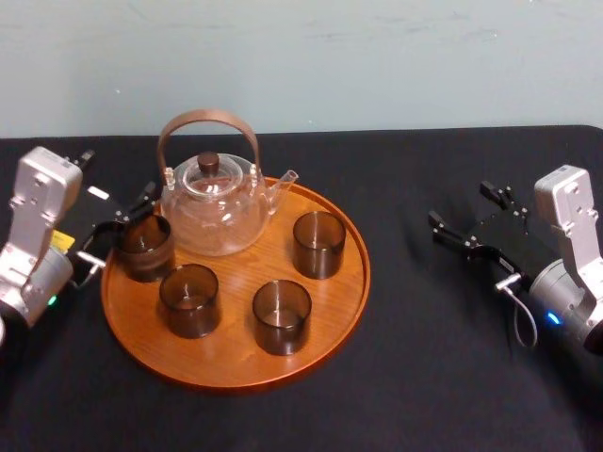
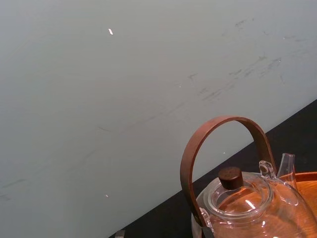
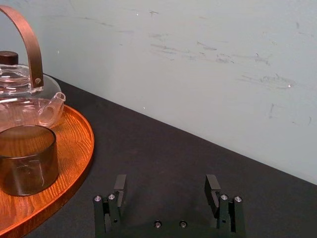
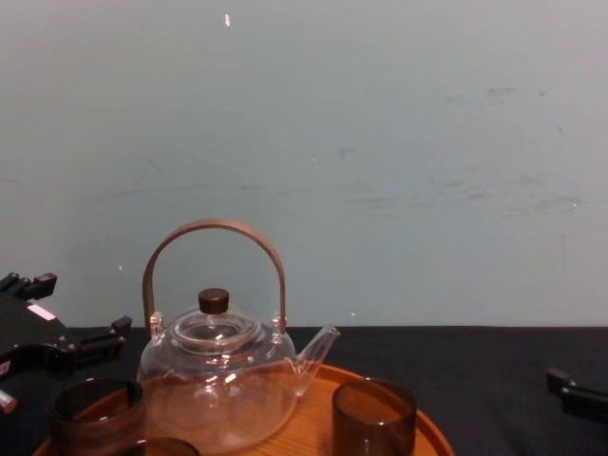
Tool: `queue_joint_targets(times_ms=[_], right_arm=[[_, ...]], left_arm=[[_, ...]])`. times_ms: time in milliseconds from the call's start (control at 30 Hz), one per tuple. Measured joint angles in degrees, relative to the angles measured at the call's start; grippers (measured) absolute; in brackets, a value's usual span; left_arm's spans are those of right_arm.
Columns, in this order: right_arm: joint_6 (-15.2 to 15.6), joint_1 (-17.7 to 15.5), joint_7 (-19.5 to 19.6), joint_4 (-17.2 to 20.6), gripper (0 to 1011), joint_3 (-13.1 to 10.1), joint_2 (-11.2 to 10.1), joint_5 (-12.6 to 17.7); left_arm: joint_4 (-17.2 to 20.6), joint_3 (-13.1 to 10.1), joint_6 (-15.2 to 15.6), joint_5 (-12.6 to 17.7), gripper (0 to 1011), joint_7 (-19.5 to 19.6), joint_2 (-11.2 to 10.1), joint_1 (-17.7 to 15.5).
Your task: Pick up the glass from the table and place it on the tray.
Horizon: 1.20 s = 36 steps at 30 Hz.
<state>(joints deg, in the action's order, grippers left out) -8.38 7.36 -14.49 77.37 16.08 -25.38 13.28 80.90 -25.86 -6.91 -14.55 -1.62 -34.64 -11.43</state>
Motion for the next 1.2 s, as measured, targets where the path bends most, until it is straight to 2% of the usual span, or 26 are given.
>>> queue_joint_targets(times_ms=[1200], right_arm=[[0.07,0.0,-0.01,0.06,1002,0.0,-0.02,0.06]], left_arm=[[0.0,0.0,0.0,0.0,1001,0.0,0.0,0.0]])
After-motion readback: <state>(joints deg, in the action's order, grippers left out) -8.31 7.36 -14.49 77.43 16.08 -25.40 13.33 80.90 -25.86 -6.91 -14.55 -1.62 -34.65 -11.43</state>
